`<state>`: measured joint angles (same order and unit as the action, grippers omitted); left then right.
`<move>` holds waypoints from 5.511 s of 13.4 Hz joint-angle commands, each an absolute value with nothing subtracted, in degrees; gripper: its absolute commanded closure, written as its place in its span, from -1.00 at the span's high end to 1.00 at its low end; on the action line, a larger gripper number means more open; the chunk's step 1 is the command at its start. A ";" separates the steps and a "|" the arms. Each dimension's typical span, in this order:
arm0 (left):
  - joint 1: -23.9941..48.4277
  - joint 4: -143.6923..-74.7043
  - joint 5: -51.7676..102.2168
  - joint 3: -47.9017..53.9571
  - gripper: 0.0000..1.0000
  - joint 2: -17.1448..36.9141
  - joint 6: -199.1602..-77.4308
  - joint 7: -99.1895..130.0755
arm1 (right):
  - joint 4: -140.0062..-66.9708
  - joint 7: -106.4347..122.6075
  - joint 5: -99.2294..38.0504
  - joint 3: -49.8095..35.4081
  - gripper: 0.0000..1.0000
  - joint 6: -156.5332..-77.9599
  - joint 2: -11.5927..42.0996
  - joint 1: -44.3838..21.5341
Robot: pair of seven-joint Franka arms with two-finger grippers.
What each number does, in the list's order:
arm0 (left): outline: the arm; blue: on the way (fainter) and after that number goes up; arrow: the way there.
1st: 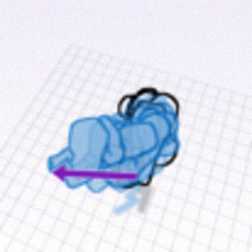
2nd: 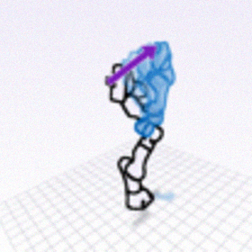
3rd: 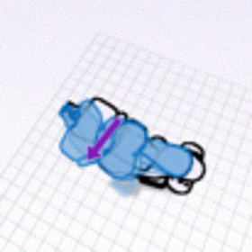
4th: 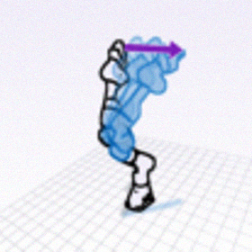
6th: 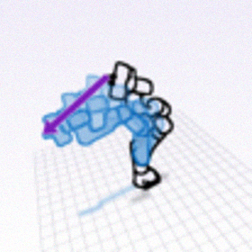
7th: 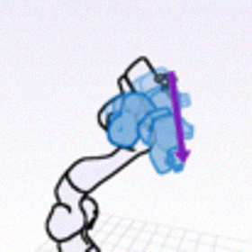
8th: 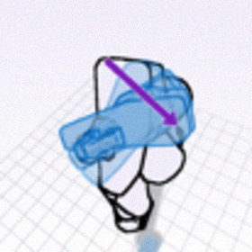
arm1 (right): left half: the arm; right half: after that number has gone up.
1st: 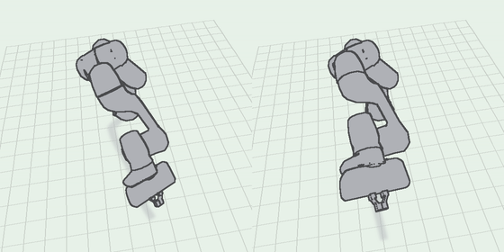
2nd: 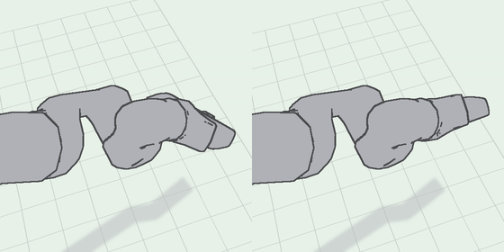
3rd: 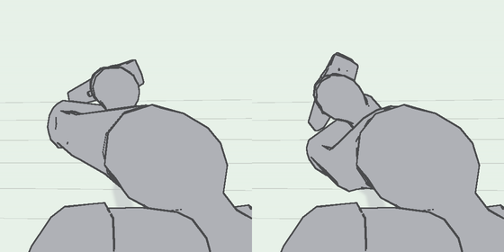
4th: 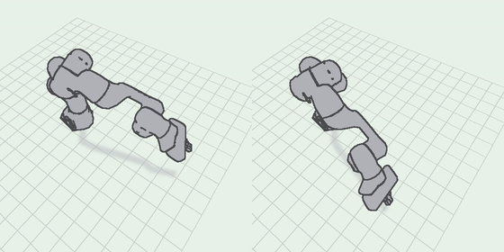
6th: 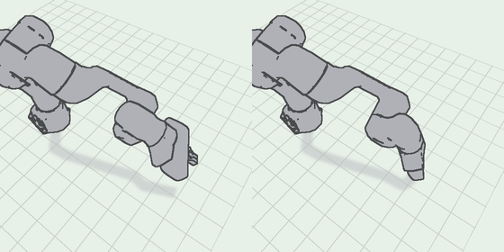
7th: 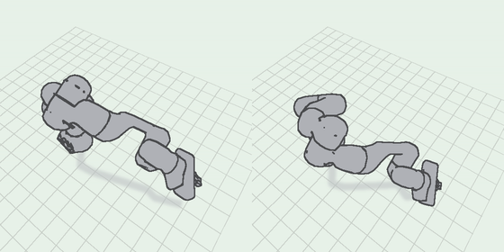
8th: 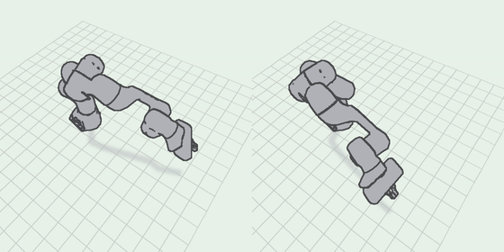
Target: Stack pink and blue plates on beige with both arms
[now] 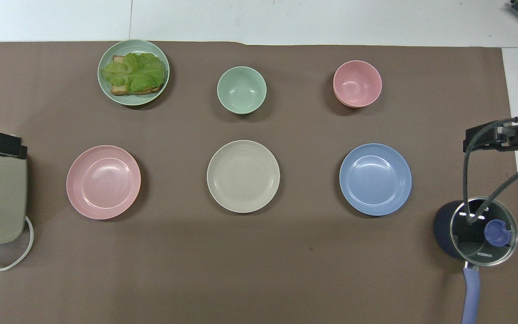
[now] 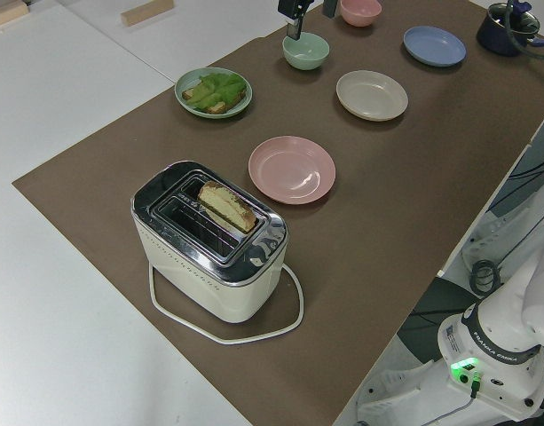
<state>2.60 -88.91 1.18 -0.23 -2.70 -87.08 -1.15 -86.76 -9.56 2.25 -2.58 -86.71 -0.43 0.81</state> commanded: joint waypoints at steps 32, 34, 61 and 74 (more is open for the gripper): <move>-4.40 -121.74 0.18 -0.35 -1.00 11.07 -120.33 8.97 | -86.48 -7.91 0.62 -2.81 1.00 -85.87 -0.35 2.11; -4.57 -120.51 0.18 -0.35 -1.00 10.81 -118.58 7.56 | -86.48 -7.91 0.62 -2.81 1.00 -85.78 -0.35 2.11; 20.83 -114.00 19.78 4.22 -1.00 10.99 -122.78 13.10 | -89.38 -7.91 0.62 -2.64 1.00 -85.87 -2.11 3.16; 14.35 -106.81 12.08 3.43 1.00 10.37 -111.40 12.40 | -89.91 -7.73 0.62 -2.72 1.00 -86.04 -2.55 3.60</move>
<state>18.16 -110.58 16.07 3.34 11.23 -117.96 13.02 -88.21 -9.56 2.22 -2.46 -85.86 -0.93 2.62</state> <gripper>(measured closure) 0.000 0.000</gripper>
